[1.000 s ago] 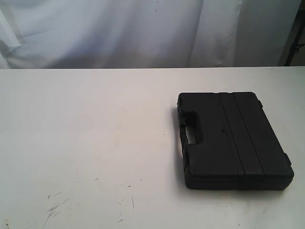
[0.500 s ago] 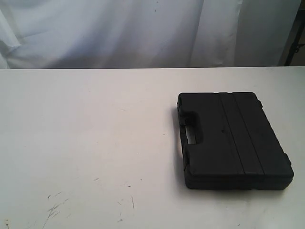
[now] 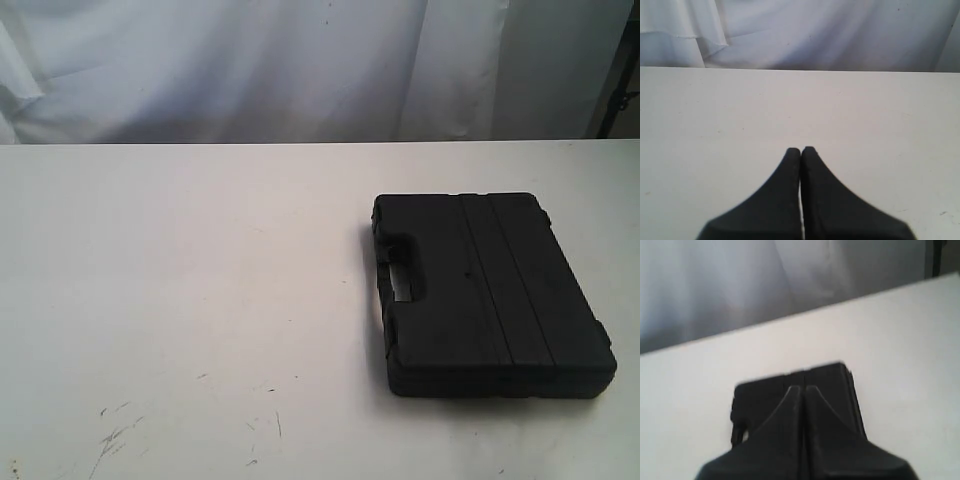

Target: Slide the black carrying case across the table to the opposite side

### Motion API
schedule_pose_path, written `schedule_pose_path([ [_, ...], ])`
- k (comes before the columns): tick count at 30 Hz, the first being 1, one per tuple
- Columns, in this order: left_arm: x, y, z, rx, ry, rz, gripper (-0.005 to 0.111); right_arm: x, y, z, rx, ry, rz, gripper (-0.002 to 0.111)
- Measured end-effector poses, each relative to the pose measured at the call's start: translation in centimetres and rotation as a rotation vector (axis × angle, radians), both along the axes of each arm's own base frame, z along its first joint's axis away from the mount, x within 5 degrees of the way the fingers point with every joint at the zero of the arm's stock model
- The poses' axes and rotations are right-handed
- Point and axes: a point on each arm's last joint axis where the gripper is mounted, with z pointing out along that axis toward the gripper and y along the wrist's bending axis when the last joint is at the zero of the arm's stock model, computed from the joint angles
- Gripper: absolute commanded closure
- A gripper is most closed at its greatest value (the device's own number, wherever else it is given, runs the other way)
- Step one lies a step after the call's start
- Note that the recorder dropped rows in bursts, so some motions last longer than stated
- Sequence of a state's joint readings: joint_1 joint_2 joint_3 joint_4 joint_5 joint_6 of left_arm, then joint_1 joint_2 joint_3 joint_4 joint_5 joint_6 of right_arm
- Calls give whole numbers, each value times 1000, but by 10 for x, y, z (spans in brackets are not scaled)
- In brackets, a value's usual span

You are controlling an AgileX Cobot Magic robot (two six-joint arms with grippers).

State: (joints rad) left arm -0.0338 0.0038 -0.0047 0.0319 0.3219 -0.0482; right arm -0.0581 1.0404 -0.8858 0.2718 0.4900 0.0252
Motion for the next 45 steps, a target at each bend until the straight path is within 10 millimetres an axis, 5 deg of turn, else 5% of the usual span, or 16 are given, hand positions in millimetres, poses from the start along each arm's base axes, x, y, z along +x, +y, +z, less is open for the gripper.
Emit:
schedule_pose_path([
  [6,0,0,0,0,0,0,107,9,5,-38,-13,305,113,108],
  [16,0,0,0,0,0,0,107,12,16,-48,60,399,185,108],
  [29,0,0,0,0,0,0,107,80,113,-46,-53,518,354,108],
  [45,0,0,0,0,0,0,107,147,176,-117,-140,773,341,108],
])
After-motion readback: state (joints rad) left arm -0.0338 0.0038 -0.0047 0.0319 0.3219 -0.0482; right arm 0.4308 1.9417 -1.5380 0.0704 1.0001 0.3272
